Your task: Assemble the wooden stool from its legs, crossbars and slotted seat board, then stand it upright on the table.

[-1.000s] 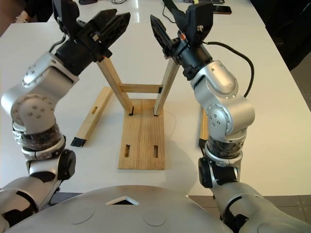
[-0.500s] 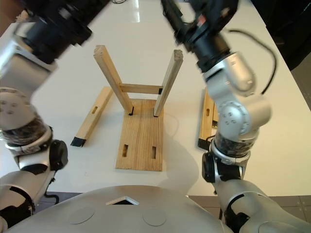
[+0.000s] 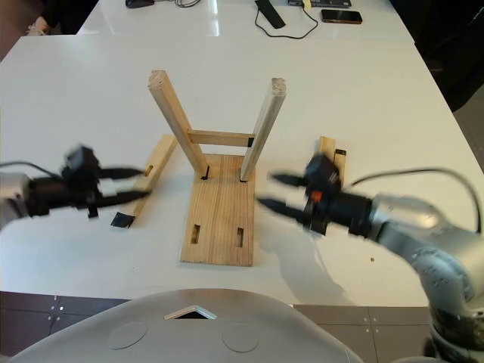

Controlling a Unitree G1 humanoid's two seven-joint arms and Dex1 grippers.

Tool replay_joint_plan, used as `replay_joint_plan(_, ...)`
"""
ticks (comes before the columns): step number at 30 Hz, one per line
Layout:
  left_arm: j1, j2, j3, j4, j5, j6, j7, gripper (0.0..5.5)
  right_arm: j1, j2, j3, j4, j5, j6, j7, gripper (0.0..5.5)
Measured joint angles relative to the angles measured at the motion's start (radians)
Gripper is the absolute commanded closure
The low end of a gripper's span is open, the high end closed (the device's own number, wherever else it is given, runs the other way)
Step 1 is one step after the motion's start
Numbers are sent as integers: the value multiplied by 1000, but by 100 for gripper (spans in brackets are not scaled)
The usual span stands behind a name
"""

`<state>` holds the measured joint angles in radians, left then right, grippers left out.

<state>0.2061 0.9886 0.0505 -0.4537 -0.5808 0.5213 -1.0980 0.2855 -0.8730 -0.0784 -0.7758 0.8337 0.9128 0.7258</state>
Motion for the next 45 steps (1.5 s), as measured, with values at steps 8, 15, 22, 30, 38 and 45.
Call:
replay_joint_plan(8, -99, -190, -282, 189, 311, -162, 111, 300, -59, 201, 329, 287, -407, -253, -139, 251)
replay_joint_plan(15, -254, -379, -290, 362, 406, -173, 275, 300, -168, 355, 307, 449, -508, -308, -263, 251)
replay_joint_plan(22, -302, -403, -282, 421, 436, -213, 282, 300, -178, 363, 289, 457, -527, -315, -249, 251)
replay_joint_plan(30, -300, -366, -184, 312, 361, -175, 225, 300, -152, 282, 44, 248, -395, -271, -169, 251)
replay_joint_plan(38, -139, -361, -124, 190, 352, -141, 299, 300, 29, 258, -314, 208, -384, -190, -277, 251)
replay_joint_plan(45, -125, -359, -158, 242, 460, -212, 351, 300, 76, 403, -268, 240, -441, -123, -437, 251)
